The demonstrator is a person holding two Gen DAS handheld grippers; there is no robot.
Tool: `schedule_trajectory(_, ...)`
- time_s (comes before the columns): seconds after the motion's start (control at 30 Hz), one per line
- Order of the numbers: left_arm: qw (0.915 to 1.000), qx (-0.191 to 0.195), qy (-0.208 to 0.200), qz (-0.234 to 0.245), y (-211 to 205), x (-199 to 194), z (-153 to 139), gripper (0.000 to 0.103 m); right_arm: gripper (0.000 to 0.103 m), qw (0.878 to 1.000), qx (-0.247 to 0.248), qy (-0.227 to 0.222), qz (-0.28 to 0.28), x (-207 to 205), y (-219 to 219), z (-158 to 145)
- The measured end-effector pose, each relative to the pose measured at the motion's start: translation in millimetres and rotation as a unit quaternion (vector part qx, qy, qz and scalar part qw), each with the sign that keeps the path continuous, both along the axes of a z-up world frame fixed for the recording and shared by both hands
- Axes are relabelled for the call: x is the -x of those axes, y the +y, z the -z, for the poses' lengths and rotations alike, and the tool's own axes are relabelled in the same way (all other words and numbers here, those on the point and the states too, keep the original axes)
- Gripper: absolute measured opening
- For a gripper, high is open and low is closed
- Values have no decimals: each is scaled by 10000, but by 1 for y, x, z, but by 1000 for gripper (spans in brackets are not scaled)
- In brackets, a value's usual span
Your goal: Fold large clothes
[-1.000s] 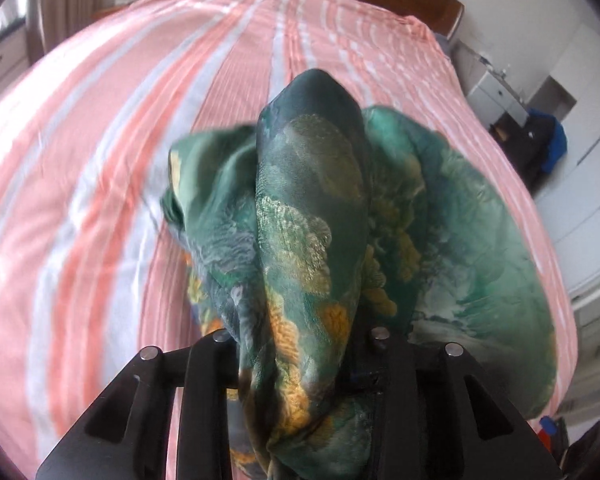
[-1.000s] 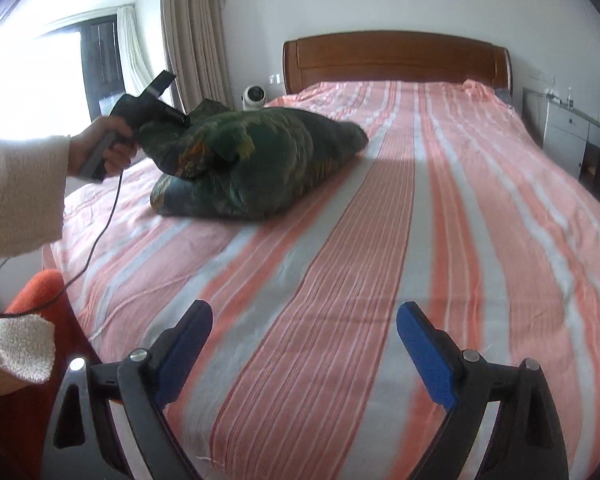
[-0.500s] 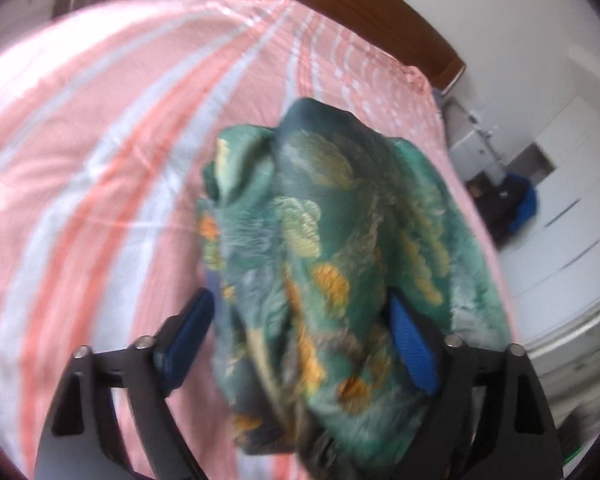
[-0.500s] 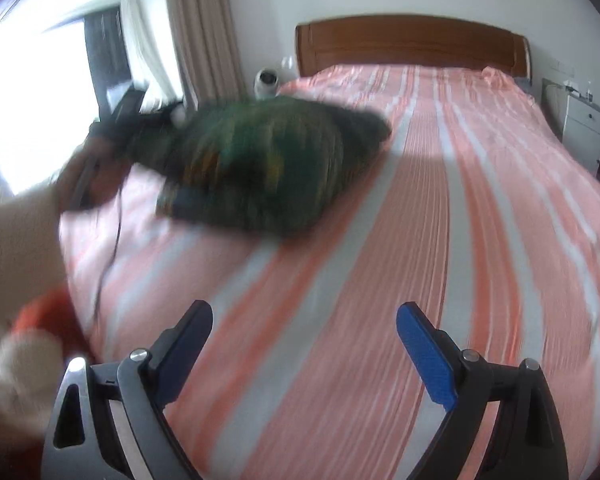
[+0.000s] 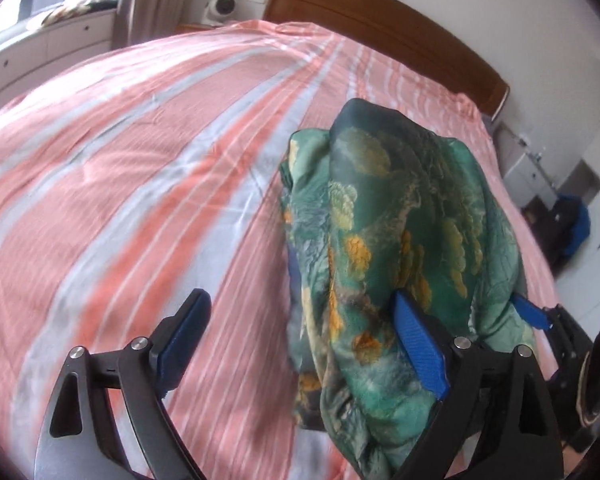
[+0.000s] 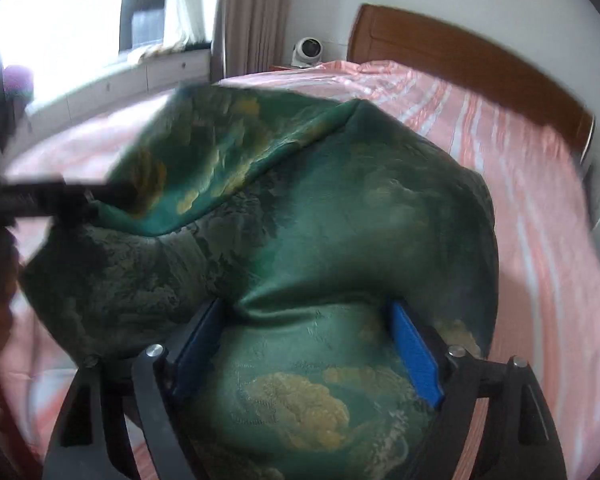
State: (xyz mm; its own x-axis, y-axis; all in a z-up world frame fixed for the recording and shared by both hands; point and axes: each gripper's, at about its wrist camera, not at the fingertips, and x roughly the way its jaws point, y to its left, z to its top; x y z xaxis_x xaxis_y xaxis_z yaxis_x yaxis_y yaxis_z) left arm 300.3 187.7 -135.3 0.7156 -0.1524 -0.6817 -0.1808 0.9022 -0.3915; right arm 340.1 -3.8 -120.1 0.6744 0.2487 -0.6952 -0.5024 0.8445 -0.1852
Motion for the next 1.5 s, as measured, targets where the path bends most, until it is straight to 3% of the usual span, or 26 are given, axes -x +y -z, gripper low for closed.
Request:
schedule_trajectory(0.13, 9993, 197, -292, -93, 4, 15, 1, 92, 83, 9996, 33, 265, -5, 1, -5, -29)
schedule_trajectory(0.27, 9984, 351, -433, -88, 6, 14, 2, 92, 83, 9953, -906, 221, -244, -14, 3, -88)
schedule_trajectory(0.33, 9981, 406, -465, -77, 10, 12, 7, 97, 83, 9913, -1163, 370, -503, -36, 33, -96)
schedule_trajectory(0.43, 9970, 566, -508, -106, 18, 14, 14, 99, 83, 9913, -1075, 637, -407, -79, 74, -67)
schedule_trajectory(0.53, 9972, 463, -489, -313, 28, 20, 15, 98, 85, 9944, -705, 780, -92, -121, 110, -4)
schedule_trajectory(0.63, 9979, 284, -409, -424, 40, 22, 20, 98, 87, 9983, -404, 426, 16, -126, 121, 26)
schedule_trajectory(0.7, 9977, 281, -316, -521, 49, 19, 25, 98, 87, 9990, -388, 229, -2, -122, 122, 27)
schedule_trajectory(0.87, 9965, 316, 66, -774, 69, 9, 41, 98, 88, 9971, -703, 278, -14, -126, 106, 27)
schedule_trajectory(1.03, 9951, 1, 244, -962, 75, 10, 45, 98, 88, 9975, -670, 243, -10, -123, 107, 28)
schedule_trajectory(1.37, 9933, -99, 274, -1119, 86, 18, 45, 98, 90, 9990, -442, -3, 88, -117, 110, 16)
schedule_trajectory(1.5, 9942, -32, 209, -1052, 88, 21, 44, 98, 90, 9990, -414, 146, 107, -121, 109, 11)
